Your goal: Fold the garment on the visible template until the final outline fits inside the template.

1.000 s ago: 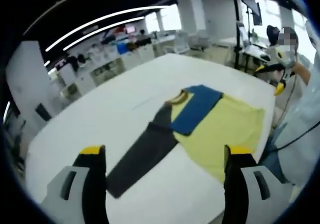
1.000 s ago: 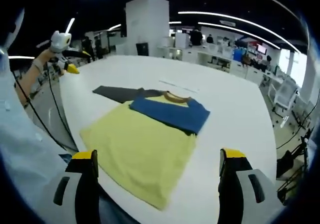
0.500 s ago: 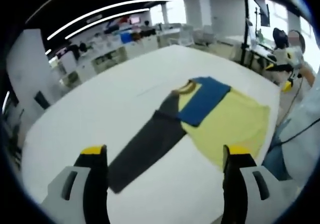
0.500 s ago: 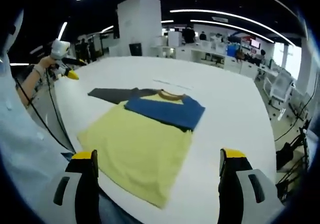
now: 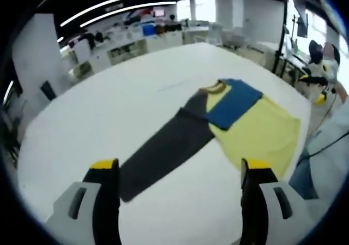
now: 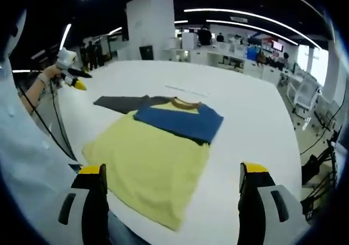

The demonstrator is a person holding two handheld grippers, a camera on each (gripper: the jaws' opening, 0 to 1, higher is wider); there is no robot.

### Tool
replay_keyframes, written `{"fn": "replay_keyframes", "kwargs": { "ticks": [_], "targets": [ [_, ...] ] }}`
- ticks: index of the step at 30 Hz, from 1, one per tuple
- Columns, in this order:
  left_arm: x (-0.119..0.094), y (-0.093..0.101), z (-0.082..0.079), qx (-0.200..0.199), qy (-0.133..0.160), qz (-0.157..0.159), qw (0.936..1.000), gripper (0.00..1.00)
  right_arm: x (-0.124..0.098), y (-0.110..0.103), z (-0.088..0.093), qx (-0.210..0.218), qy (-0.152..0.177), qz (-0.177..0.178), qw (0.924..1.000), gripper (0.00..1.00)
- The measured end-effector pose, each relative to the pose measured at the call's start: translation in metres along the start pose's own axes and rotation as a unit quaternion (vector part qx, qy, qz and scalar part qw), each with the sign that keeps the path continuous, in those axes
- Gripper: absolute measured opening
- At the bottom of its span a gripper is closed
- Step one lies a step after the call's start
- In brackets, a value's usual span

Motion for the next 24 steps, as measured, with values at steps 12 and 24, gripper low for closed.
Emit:
{"fn": "replay_keyframes", "kwargs": {
  "ticks": [12,24],
  "targets": [
    [0.005,-0.026,0.021,-0.051,0.007,-0.012,0.9986,0.87,0.007,-0.002,-0.006,-0.003,-0.006,0.005,1.0,1.0],
    [0.01,-0.06,0.046,-0.14,0.034,-0.034,0.989,0.85,0.008,-0.005,-0.006,-0.002,-0.015,0.009,0.9999,1.0]
  ]
}}
Point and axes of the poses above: the point that each gripper's makers call its tool centre point, and the gripper's own axes: x roughly forward along the fingers, y roughly to its right, z roughly out of its underside, the point moved 5 cm from there along -x, roughly backward along the fingers, and after that the axes turned 15 degrees about z, right-handed, at the moved point
